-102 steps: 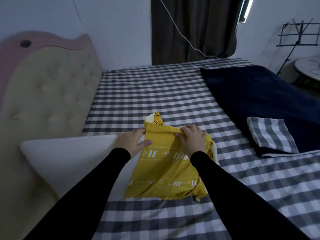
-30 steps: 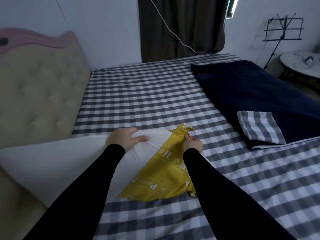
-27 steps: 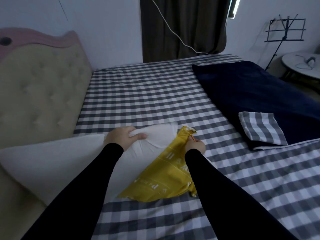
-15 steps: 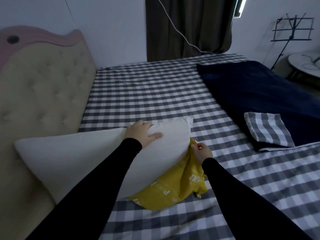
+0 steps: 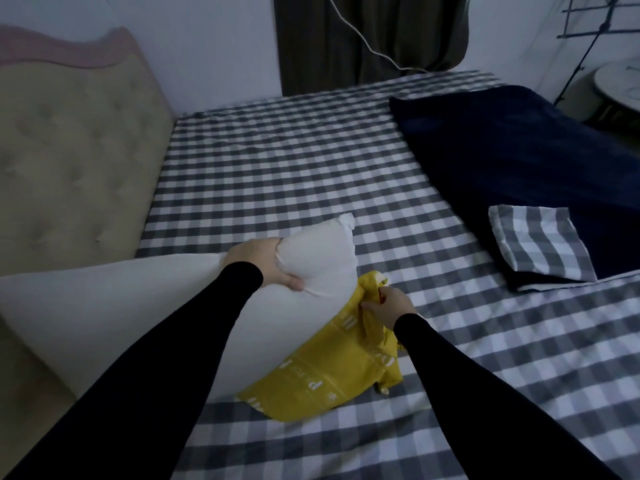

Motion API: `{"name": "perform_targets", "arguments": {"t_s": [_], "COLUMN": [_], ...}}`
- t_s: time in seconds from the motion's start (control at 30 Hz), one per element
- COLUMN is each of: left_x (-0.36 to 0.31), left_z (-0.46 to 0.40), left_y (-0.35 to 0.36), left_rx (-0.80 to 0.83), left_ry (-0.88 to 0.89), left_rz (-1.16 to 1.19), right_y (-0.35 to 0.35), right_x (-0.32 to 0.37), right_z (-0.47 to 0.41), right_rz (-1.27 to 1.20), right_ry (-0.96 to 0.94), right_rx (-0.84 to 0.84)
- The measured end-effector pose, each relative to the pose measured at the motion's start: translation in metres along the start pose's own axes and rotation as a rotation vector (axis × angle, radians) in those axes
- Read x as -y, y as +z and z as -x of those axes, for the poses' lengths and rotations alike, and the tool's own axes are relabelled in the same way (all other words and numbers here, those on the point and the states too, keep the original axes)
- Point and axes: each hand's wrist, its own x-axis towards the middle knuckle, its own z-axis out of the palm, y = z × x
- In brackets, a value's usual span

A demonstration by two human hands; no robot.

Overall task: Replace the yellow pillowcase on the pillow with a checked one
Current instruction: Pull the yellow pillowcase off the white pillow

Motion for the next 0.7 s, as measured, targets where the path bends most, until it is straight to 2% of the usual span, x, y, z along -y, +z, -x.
{"name": "perform_targets", "arguments": {"t_s": [0.17,0.37,0.53,0.7], "left_x": [0.007,0.001,-0.003,-0.034], "left_z": [0.003,0.023,0.044,0.075], "left_y": [-0.029,-0.086,-0.112,-0.144], "left_rx": [-0.076,-0.284,-0.475,-0.648], "left_ry": [-0.051,-0.102,-0.146,-0.095], "left_rz": [0.083,0.186,0.399,0.57], "right_y": [-0.022,-0.061,-0.112,-0.15], "right_x": [0.021,0.051,0.038,0.053], "right_z": [-0.019,-0.017,0.005,0.036], "right_rz": [-0.265,-0.519,-0.654,-0.744], "right_ry": [-0.042,0.022,0.104,-0.056], "right_rx": [-0.055,-0.346,-0.595,-0.759]}}
